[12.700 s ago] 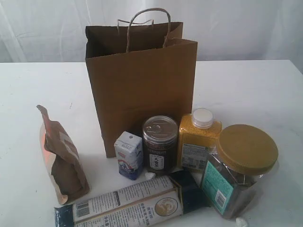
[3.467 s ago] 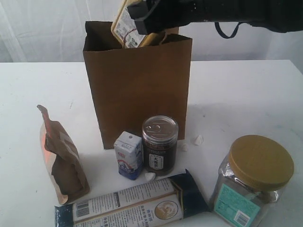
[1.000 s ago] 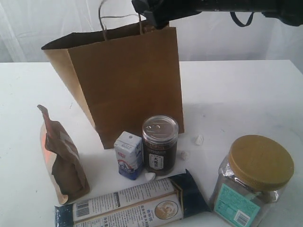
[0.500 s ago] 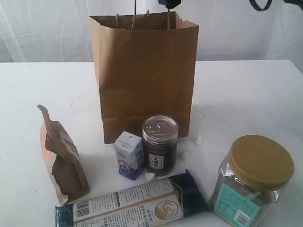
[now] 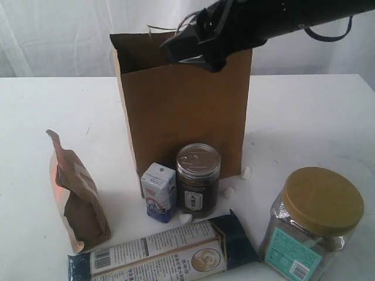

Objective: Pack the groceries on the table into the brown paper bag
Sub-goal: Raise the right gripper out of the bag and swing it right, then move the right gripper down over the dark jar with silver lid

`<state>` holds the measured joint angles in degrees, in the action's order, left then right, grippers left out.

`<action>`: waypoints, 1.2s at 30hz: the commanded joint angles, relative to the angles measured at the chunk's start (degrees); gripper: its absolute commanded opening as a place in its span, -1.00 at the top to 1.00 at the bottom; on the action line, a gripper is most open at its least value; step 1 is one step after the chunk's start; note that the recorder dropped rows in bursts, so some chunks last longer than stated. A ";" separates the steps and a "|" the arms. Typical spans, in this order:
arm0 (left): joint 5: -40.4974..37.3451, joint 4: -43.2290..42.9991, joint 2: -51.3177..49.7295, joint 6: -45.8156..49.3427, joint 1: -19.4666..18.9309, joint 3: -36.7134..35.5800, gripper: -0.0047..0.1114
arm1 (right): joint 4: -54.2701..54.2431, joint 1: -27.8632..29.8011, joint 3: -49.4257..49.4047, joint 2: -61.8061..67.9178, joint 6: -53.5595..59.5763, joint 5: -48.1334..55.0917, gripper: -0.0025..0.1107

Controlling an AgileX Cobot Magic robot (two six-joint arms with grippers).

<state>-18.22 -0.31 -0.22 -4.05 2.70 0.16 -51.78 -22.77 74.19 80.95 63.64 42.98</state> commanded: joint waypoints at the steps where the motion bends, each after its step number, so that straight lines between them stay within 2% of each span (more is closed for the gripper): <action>1: -1.79 -0.17 0.22 -0.05 0.42 -0.16 0.92 | 1.54 0.21 0.36 -2.08 -5.91 2.13 -0.56; 7: -1.79 -0.17 0.22 -0.05 0.42 -0.16 0.92 | 1.54 0.21 0.36 -9.39 -5.91 2.57 -0.56; 13: -1.79 -0.17 0.22 -0.05 0.42 -0.16 0.92 | 1.54 0.11 0.36 -12.19 -6.03 26.92 -0.56; 20: -1.79 -0.17 0.22 -0.05 0.42 -0.16 0.92 | 1.52 0.00 0.36 -11.81 -14.88 26.99 -0.56; 25: -1.79 -0.17 0.22 -0.05 0.42 -0.16 0.92 | 13.88 0.00 -0.01 -10.31 -23.15 26.99 -0.56; 29: -1.79 -0.17 0.22 -0.05 0.42 -0.16 0.92 | 24.92 0.00 -5.25 -8.29 -33.14 26.99 -0.56; 33: -1.79 -0.17 0.22 -0.05 0.42 -0.16 0.92 | 25.97 -0.11 -12.70 -5.59 -35.88 26.87 -0.56; 36: -1.79 -0.17 0.22 -0.05 0.42 -0.16 0.92 | 25.81 -0.96 -16.96 -4.31 -35.88 22.34 -0.56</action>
<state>-18.22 -0.31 -0.22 -4.05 2.70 0.16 -26.15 -23.00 60.31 75.89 28.52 68.80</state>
